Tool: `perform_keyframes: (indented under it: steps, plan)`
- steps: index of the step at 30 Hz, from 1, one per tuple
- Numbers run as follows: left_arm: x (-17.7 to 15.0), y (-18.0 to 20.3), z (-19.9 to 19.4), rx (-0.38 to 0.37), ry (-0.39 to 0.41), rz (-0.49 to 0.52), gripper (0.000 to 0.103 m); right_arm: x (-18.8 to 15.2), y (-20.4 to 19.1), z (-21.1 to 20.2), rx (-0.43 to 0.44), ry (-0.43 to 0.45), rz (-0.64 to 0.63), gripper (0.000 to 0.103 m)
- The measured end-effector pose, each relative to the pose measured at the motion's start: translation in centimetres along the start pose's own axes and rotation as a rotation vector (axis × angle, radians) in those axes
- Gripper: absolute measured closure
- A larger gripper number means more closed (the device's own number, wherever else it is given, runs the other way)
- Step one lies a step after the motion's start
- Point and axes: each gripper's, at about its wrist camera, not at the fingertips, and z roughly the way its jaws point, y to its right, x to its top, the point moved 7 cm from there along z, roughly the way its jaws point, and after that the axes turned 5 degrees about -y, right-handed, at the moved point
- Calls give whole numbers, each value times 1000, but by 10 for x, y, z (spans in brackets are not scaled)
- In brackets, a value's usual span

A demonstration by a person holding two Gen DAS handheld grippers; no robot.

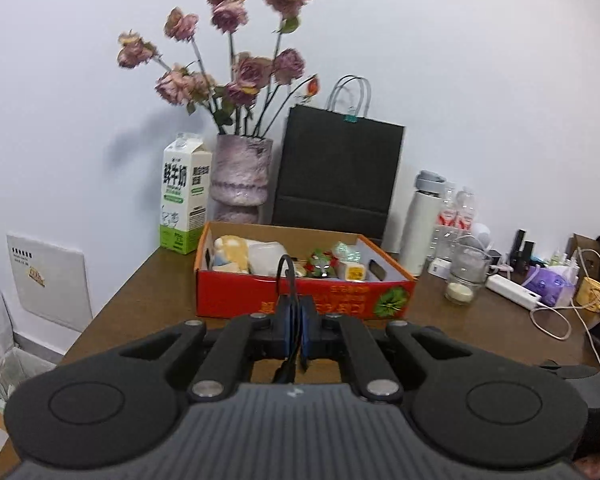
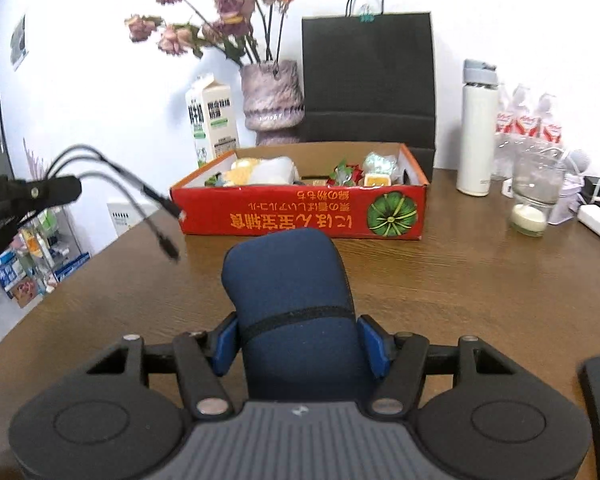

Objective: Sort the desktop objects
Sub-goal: 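Lower the cable with the left gripper while the right gripper lowers the navy pouch into the box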

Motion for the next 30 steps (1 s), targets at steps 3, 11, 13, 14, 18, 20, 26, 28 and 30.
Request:
perform_keyframes:
  steps: [3, 11, 13, 14, 18, 20, 26, 28, 30]
  plan:
    - [-1, 15, -13, -4, 15, 23, 97, -2, 0, -15, -3, 32, 7, 42]
    - [0, 52, -23, -1, 1, 56, 97, -9, 10, -58, 20, 138, 34, 42]
    - [1, 58, -24, 12, -1, 61, 97, -12, 15, -65, 28, 155, 41, 42]
    - [1, 61, -23, 20, -4, 66, 97, -13, 17, -69, 31, 161, 46, 42]
    - [0, 65, -19, 56, -8, 49, 97, -17, 32, -79, 37, 177, 59, 42]
    - [0, 66, -19, 57, 0, 33, 97, -19, 38, -82, 27, 176, 59, 42]
    - [8, 64, -14, 58, 7, 41, 97, -17, 56, -82, 1, 187, 97, 42]
    - [15, 63, -9, 48, 14, 39, 97, -11, 59, -81, -8, 192, 93, 42]
    - [26, 61, -2, 31, 35, 49, 97, 1, 62, -79, -14, 205, 89, 42]
